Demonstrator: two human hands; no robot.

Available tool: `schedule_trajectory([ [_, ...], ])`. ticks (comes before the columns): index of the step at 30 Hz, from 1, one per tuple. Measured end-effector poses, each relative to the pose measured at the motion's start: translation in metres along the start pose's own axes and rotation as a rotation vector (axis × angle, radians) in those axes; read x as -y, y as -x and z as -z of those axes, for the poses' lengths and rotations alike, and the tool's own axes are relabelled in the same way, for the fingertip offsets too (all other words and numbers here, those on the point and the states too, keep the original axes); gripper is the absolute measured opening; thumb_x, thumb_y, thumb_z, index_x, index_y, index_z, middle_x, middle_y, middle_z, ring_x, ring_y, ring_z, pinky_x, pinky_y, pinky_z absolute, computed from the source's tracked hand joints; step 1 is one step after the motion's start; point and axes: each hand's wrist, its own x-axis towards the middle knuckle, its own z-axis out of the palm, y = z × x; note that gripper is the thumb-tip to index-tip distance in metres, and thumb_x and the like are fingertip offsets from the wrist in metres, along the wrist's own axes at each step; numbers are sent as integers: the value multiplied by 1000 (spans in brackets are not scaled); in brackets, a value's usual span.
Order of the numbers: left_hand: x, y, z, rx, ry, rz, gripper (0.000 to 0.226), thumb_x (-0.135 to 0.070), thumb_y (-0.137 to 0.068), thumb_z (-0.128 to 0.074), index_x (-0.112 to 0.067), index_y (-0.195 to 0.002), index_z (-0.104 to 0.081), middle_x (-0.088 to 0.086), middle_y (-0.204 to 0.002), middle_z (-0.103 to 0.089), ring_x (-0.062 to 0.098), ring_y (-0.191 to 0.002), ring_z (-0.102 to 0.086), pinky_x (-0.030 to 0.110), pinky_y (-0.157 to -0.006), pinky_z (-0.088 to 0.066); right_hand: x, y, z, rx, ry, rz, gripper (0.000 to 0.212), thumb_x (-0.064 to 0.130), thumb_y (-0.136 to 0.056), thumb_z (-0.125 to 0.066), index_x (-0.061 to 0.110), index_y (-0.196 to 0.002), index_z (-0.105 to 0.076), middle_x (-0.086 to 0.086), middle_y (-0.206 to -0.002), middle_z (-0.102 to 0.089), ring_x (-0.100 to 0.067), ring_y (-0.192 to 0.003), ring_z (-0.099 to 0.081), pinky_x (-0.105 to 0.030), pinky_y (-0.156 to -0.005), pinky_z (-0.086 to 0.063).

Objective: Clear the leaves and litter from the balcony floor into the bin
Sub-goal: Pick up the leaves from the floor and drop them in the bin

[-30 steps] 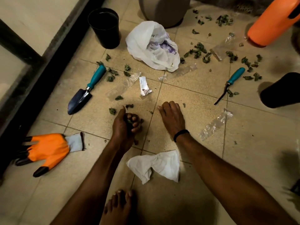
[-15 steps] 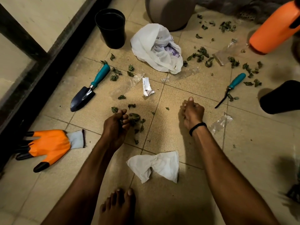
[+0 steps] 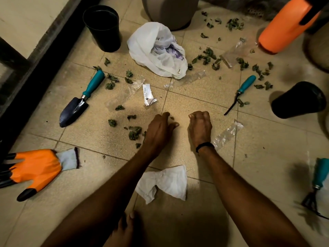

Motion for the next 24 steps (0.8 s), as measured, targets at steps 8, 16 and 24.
schedule_trajectory([
  [8, 0, -22, -25, -56, -156, -122, 13, -23, -104, -49, -10, -104, -50, 12, -102, -52, 27, -91, -50, 32, -67, -33, 9, -7, 7, 15, -453, -409, 11, 17, -98, -58, 9, -100, -64, 0, -96, -70, -11, -91, -63, -16, -76, -45],
  [16, -6, 6, 14, -221, 159, 87, 5, -12, -100, -52, -8, -104, -53, 7, -91, -61, 23, -81, -58, 32, -65, -40, 49, 7, -16, 237, -779, -429, 13, 23, -95, -62, 15, -97, -72, -4, -85, -73, -16, -76, -65, -30, -66, -54],
  [24, 71, 39, 78, -476, 103, 429, 23, -16, -104, -44, -7, -107, -65, 12, -103, -68, 25, -92, -62, 29, -73, -38, 113, 37, -58, 215, -273, 227, 27, 32, -99, -58, 9, -93, -70, -11, -90, -66, -23, -84, -59, -29, -71, -43],
])
